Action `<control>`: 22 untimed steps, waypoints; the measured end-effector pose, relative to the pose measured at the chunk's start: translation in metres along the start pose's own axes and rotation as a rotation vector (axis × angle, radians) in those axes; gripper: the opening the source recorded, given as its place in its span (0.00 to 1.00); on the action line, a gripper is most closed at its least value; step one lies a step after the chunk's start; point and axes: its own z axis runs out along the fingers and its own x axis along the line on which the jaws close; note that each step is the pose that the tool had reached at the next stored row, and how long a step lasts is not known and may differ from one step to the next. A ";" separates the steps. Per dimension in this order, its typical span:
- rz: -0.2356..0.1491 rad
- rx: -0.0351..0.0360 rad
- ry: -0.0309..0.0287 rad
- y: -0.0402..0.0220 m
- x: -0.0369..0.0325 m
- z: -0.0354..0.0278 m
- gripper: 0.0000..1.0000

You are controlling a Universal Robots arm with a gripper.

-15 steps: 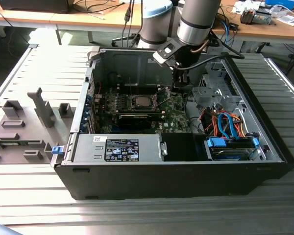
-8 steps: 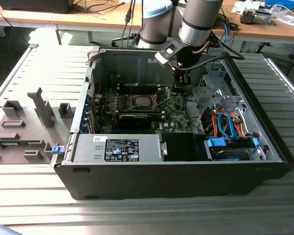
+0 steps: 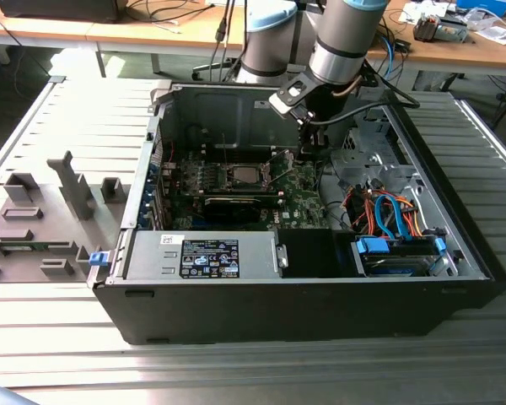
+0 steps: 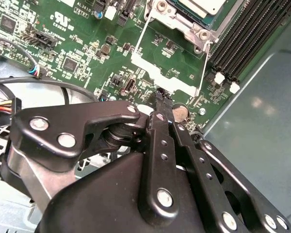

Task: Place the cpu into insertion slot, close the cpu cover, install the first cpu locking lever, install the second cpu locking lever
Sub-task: 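Close the cpu cover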

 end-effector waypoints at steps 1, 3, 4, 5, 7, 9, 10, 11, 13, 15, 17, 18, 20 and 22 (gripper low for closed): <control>0.000 0.0001 0.0004 0.0000 0.0000 0.0005 0.11; 0.000 0.0001 0.0033 -0.0024 0.0000 0.0008 0.11; 0.000 0.0001 0.0034 -0.0036 0.0001 0.0009 0.11; 0.000 0.0001 0.0034 -0.0046 0.0001 0.0010 0.11; 0.000 0.0001 0.0034 -0.0070 0.0001 0.0012 0.11; -0.001 0.0001 0.0036 -0.0096 0.0002 0.0014 0.11; 0.000 0.0001 0.0037 -0.0113 0.0002 0.0015 0.11; 0.000 0.0001 0.0038 -0.0126 0.0002 0.0016 0.11; 0.000 0.0001 0.0041 -0.0170 0.0002 0.0020 0.11; -0.001 0.0001 0.0048 -0.0208 0.0003 0.0023 0.11; -0.001 0.0001 0.0053 -0.0237 0.0003 0.0025 0.11; -0.001 0.0000 0.0057 -0.0263 0.0004 0.0028 0.11; -0.001 0.0000 0.0058 -0.0296 0.0004 0.0030 0.11; -0.001 0.0000 0.0059 -0.0312 0.0004 0.0032 0.11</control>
